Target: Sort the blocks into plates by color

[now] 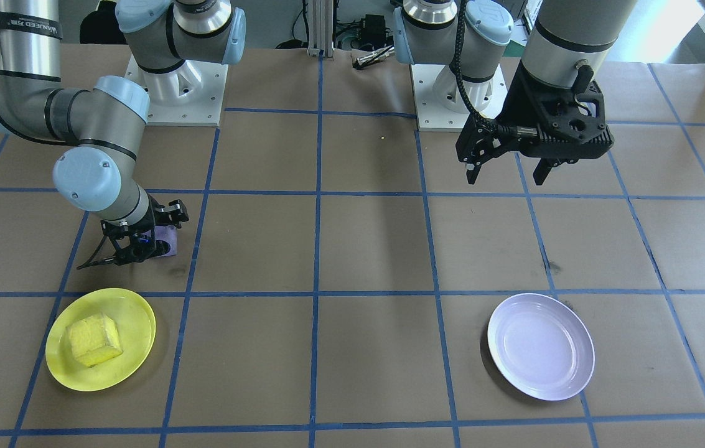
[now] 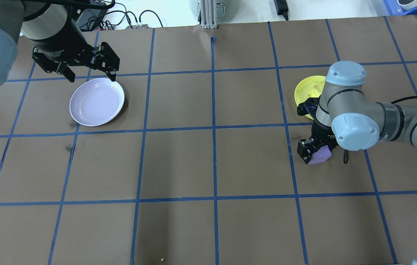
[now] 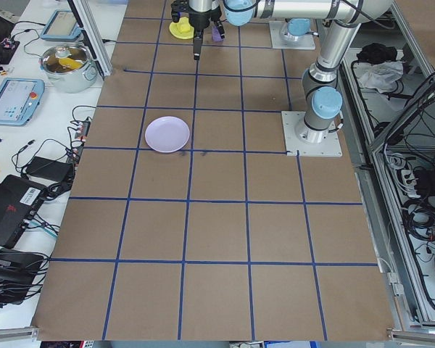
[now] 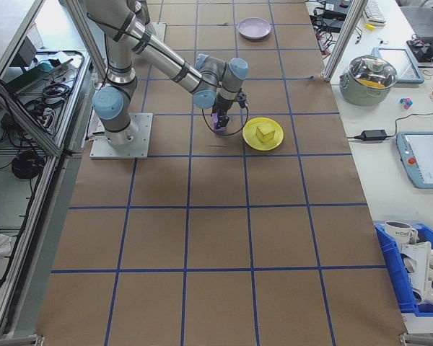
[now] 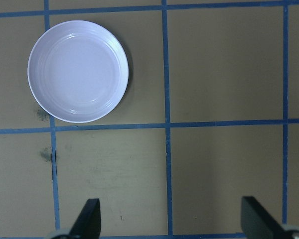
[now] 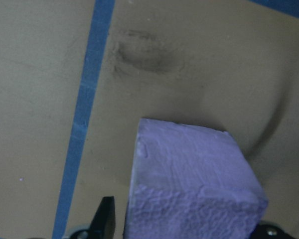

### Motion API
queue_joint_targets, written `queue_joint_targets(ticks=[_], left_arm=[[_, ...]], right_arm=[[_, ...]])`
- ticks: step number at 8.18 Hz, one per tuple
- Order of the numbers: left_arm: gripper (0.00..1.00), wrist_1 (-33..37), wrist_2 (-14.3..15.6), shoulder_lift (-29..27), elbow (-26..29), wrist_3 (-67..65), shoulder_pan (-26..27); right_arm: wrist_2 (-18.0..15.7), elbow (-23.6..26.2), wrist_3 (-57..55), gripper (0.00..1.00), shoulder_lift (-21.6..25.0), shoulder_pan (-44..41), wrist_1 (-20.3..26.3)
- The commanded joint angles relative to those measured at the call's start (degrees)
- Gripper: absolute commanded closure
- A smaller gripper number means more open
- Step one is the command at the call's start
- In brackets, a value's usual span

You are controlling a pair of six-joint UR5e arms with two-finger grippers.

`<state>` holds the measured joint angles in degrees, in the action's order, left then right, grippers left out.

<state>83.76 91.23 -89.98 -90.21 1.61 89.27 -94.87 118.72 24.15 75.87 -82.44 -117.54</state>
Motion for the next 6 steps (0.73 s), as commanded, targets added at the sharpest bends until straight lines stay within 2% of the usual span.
queue_joint_targets(ticks=[1, 2, 3, 4, 5, 6], left_arm=[[0.0, 0.0, 0.0, 0.24, 0.12, 0.06, 0.03], [0.0, 0.0, 0.0, 0.51, 0.03, -0.03, 0.03], [0.0, 0.09, 0.09, 0.68, 0.03, 0.06, 0.03], [0.0, 0.0, 0.09, 0.25, 0.03, 0.49, 0.03], [0.0, 0.0, 0.0, 0.25, -0.06, 0.06, 0.03], [0.0, 0.0, 0.09, 0.25, -0.06, 0.58, 0.03]], right_arm=[[0.2, -0.94, -3.12, 0.67, 0.95, -0.09, -0.06], [1.43, -1.9, -9.15, 0.66, 2.26, -0.61, -0.14], [6.14, -2.87, -14.87, 0.66, 2.36, -3.14, -0.06], [7.84, -3.32, -22.32, 0.66, 2.27, -6.3, -0.32], [8.2, -4.02, -28.05, 0.64, 2.18, -9.03, -2.41], [12.29, -4.55, -33.94, 0.61, 2.18, -12.71, -4.6]])
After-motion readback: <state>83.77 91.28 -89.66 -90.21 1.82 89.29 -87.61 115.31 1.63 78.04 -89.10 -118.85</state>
